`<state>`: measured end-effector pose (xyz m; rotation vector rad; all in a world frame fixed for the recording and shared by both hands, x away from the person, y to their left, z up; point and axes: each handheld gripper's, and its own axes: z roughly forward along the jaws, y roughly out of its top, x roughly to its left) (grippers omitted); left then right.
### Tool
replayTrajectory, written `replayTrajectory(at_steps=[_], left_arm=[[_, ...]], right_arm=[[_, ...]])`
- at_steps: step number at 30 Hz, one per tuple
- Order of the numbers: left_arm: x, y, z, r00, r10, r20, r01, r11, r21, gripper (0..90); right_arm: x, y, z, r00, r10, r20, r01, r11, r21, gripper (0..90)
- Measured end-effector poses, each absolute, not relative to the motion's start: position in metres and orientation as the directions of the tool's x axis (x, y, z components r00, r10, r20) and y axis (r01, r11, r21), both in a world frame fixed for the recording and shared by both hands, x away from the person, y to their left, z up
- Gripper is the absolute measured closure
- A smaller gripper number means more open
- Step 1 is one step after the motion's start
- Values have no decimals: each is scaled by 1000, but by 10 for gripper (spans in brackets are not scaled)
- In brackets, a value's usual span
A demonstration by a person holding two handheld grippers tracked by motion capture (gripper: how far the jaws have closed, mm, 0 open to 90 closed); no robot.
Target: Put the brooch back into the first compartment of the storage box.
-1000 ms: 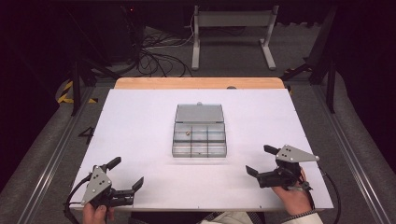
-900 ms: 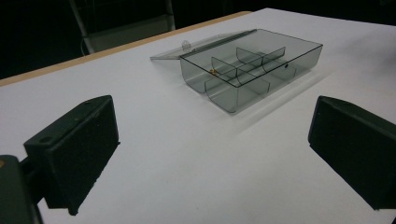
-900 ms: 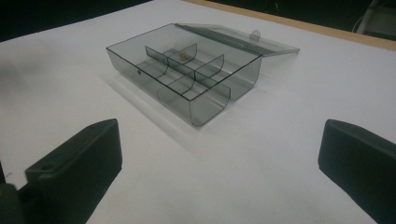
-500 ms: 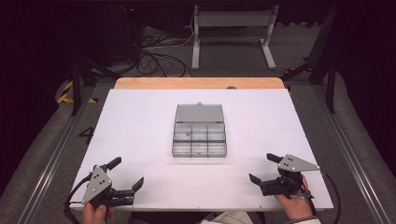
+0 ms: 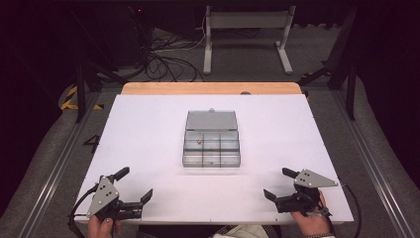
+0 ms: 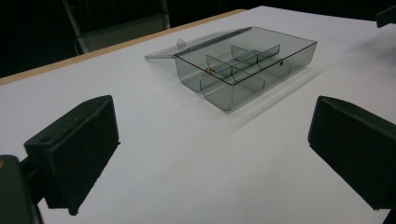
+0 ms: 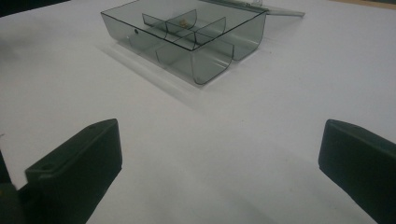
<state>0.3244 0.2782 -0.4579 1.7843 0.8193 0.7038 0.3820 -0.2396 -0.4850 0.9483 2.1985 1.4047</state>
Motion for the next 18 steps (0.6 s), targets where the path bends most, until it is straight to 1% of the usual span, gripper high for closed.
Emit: replayTrajectory(at_steps=[9, 12, 18], left_arm=[[325, 279, -458, 598, 798, 75, 218, -252, 943, 26], [325, 278, -458, 594, 799, 93, 212, -267, 940, 29], [325, 278, -458, 603, 792, 95, 205, -269, 941, 30]], right_arm=[[383, -240, -485, -706, 707, 48, 341, 279, 898, 1], [383, -241, -484, -704, 709, 47, 345, 284, 894, 1], [383, -241, -484, -699, 714, 42, 347, 288, 892, 1]])
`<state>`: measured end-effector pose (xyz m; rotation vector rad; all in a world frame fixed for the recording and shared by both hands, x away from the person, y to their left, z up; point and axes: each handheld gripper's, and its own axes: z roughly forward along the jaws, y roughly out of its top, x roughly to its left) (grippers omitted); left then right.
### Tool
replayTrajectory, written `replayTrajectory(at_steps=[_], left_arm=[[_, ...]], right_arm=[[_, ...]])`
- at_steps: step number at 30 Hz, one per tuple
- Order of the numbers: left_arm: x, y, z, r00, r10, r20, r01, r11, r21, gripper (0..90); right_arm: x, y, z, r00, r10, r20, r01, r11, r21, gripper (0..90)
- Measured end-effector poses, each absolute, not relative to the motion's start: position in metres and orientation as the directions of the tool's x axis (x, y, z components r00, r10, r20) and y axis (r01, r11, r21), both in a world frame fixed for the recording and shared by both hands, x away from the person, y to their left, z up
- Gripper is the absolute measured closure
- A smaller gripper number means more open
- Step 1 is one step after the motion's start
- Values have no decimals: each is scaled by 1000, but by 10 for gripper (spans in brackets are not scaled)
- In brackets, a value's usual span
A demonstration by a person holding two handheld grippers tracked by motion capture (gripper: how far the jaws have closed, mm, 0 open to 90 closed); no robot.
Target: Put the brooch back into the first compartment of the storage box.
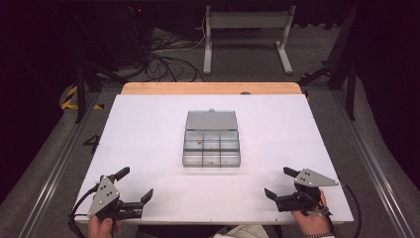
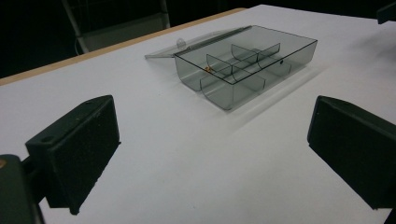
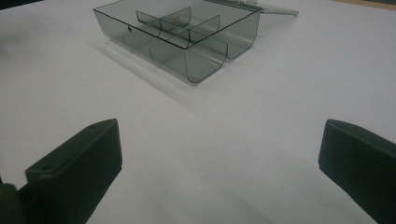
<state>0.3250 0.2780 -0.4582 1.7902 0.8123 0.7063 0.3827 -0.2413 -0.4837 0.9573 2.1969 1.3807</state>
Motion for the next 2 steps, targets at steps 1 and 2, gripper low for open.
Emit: replayTrajectory(at_steps=[1, 2], left_arm=[[325, 278, -458, 603, 792, 96, 204, -270, 941, 30], [325, 278, -458, 603, 792, 96, 204, -270, 941, 30]], right_arm=[[383, -242, -484, -698, 715, 40, 347, 289, 892, 1], [383, -242, -484, -697, 716, 39, 348, 290, 892, 1]])
